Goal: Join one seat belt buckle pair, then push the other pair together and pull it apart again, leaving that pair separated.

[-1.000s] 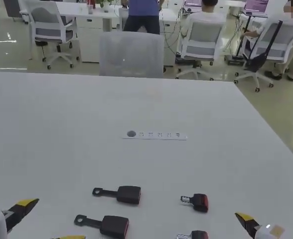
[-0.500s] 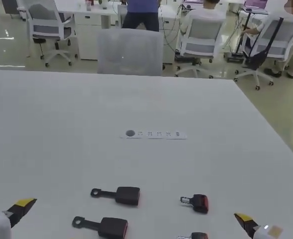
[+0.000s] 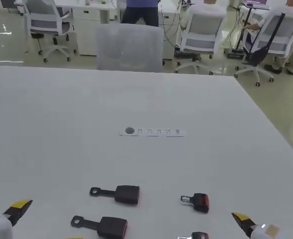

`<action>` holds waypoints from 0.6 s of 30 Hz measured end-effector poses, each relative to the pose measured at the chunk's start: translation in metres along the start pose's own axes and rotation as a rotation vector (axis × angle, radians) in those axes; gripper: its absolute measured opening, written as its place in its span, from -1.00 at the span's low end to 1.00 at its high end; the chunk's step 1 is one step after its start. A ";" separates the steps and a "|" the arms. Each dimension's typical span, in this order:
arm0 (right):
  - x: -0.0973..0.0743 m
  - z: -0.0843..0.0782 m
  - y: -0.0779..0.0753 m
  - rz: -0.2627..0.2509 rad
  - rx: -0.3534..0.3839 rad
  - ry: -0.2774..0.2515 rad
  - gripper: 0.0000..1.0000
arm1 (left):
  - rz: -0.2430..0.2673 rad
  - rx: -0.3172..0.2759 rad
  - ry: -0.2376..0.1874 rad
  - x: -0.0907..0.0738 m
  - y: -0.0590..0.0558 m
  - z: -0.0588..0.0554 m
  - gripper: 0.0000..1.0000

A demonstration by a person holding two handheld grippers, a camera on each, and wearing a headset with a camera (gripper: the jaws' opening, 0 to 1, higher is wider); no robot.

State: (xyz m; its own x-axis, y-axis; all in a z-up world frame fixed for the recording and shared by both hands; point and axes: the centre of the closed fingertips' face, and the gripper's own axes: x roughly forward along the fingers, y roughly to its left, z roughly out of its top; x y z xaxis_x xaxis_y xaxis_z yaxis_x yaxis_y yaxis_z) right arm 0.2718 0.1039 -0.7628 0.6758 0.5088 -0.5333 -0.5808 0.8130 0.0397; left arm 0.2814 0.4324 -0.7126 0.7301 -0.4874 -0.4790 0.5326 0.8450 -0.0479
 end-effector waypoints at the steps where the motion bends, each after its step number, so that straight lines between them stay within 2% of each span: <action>1: 0.001 -0.001 0.001 0.003 0.000 0.004 0.99 | -0.004 0.002 0.001 0.002 0.000 -0.002 1.00; 7: 0.010 -0.006 0.005 0.044 -0.008 0.035 0.99 | -0.020 -0.016 0.007 0.014 0.001 -0.007 1.00; 12: 0.019 -0.011 0.009 0.087 -0.045 0.071 0.98 | -0.045 0.001 0.039 0.026 -0.001 -0.012 1.00; 18: 0.029 -0.014 0.010 0.131 -0.060 0.101 0.94 | -0.077 0.006 0.050 0.039 -0.004 -0.014 1.00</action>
State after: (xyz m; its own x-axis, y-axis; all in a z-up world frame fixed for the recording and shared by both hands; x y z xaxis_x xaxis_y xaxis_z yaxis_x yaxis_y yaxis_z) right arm 0.2795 0.1226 -0.7894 0.5454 0.5757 -0.6092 -0.6889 0.7219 0.0655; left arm 0.3016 0.4137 -0.7433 0.6646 -0.5390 -0.5175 0.5889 0.8041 -0.0813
